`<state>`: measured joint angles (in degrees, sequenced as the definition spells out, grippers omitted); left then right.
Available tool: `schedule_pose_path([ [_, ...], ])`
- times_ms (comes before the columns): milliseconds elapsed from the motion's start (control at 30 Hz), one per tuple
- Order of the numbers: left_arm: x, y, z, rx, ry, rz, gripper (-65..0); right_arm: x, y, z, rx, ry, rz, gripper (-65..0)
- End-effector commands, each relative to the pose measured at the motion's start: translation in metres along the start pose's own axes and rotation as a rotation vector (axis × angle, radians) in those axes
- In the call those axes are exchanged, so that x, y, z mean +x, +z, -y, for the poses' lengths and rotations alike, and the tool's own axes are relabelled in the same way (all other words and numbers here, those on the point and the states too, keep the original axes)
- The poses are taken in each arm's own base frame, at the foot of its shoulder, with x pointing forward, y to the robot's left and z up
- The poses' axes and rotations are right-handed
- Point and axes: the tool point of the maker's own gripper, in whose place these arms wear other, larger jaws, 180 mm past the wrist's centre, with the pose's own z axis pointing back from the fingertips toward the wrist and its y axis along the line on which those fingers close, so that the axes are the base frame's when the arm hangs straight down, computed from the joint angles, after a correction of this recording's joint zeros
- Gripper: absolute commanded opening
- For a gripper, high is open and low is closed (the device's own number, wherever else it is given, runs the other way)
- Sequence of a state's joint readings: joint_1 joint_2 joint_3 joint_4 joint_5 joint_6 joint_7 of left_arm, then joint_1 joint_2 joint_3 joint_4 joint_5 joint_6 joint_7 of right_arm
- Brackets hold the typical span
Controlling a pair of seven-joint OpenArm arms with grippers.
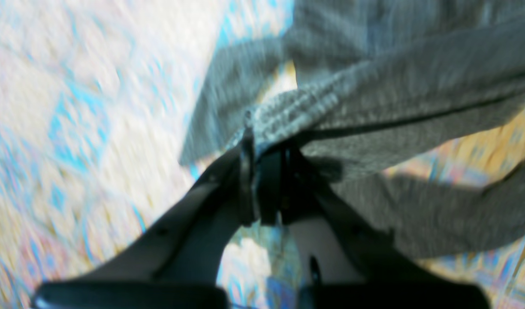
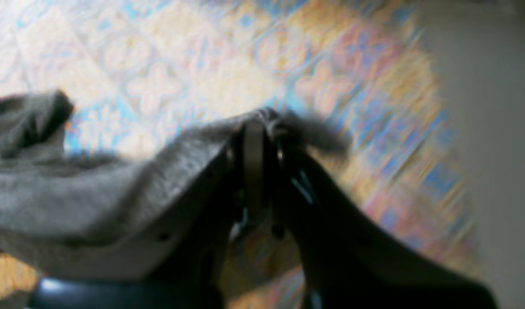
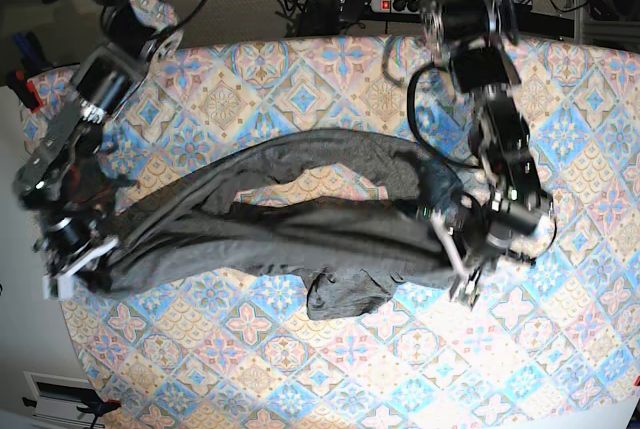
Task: Layout the t-shirt on the table in an organized manner, then fold the t-shirt properly
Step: 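Lift the shirt high with both grippers to let it hang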
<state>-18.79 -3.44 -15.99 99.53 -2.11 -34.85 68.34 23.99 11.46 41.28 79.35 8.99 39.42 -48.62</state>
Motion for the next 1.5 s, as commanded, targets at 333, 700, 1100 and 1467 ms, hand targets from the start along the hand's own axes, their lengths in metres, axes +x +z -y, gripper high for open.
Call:
schedule_pose_path([
  [333,0.120,-0.017,-0.052,-0.026,0.033,0.104,-65.0,0.088,-0.024,0.051,-0.045,0.001,0.066,-65.0],
  [700,0.220,-0.016,-0.111,-0.033,0.136,0.236,-65.0,0.168,-0.052,0.038,0.017,-0.025,0.147,-65.0],
  [1100,0.221,-0.048,-0.133,-0.013,0.202,0.250,-65.0,0.262,-0.058,0.027,0.028,-0.086,0.339,-65.0],
  [1467,0.209,-0.046,-0.151,0.049,0.211,0.215,-65.0,0.306,-0.045,0.024,0.045,-0.090,0.410,-65.0],
])
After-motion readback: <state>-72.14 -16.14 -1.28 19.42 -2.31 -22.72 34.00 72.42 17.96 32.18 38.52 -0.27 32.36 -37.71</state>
